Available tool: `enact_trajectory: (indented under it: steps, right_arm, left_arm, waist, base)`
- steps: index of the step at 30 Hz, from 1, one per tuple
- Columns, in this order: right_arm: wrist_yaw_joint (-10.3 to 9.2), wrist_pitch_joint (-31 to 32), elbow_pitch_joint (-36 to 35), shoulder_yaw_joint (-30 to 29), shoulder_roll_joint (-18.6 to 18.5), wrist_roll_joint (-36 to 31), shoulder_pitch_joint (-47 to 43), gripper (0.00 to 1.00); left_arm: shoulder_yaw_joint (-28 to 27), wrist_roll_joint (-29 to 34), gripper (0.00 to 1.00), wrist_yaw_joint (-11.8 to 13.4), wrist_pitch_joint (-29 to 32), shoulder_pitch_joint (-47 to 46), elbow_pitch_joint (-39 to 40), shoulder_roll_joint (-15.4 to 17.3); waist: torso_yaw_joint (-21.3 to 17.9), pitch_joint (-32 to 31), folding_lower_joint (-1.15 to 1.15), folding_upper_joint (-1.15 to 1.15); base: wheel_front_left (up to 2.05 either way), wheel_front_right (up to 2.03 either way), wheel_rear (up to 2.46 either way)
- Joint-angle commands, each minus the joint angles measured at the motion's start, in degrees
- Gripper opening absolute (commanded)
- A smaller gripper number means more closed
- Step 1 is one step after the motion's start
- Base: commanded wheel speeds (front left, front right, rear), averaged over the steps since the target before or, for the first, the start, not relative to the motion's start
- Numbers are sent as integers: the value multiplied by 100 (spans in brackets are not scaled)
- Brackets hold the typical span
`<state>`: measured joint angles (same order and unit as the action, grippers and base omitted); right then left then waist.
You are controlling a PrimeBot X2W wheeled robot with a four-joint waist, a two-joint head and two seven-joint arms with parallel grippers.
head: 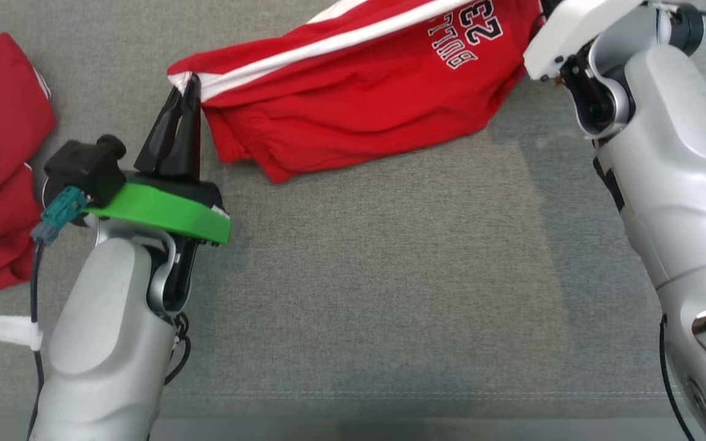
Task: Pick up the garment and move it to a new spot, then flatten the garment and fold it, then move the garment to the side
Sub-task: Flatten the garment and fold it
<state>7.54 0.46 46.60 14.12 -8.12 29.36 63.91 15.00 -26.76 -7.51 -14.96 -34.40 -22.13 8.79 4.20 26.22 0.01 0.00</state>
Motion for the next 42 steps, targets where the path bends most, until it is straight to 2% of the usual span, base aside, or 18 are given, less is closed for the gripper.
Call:
enact_trajectory:
  steps: [1, 11, 19, 20, 21, 22, 23, 32, 42]
  right_arm:
    - [-10, -89, 184, 42, 10, -46, 190, 0]
    - [-9, -658, 1527, 176, 99, -141, 1156, 0]
    - [-9, -1011, 2182, 203, 160, -172, 1440, 0]
    - [-9, -1051, 2237, 218, 170, -164, 1460, 18]
    - [-9, -1094, 2278, 230, 176, -157, 1476, 49]
    - [-9, -1134, 2308, 248, 186, -150, 1482, 100]
    - [-9, -1168, 2334, 264, 202, -134, 1480, 100]
    - [-9, -1371, 2245, 557, 225, 109, 1119, 100]
    - [-9, -1521, 1814, 1168, -22, 513, 95, 100]
  left_arm:
    - [10, -41, 0, 13, -22, -154, -71, -35]
    - [193, -109, 0, 13, -22, -674, -398, -252]
    - [354, -135, 0, 12, -22, -763, -567, -351]
    - [372, -143, 0, 12, -22, -773, -572, -352]
    - [379, -154, 0, 12, -22, -779, -580, -354]
    - [384, -156, 25, 12, -22, -784, -586, -353]
    - [374, -138, 100, 12, -22, -790, -576, -349]
    - [226, 83, 100, 12, -22, -416, -462, -317]
    - [-404, 622, 100, 12, -22, 714, 347, -434]
  waist:
    - [199, 249, -1, 0]
    - [415, 493, -1, 0]
    - [502, 546, -1, 0]
    - [500, 549, -1, 0]
    - [496, 550, -1, 0]
    - [491, 546, -1, 0]
    - [480, 537, -1, 0]
    - [355, 194, -1, 0]
    - [202, -518, -1, 0]
  base:
    - [0, 0, 0]
    - [0, 0, 0]
    - [0, 0, 0]
    - [0, 0, 0]
    - [0, 0, 0]
    - [0, 0, 0]
    - [0, 0, 0]
    - [0, 0, 0]
    - [0, 0, 0]
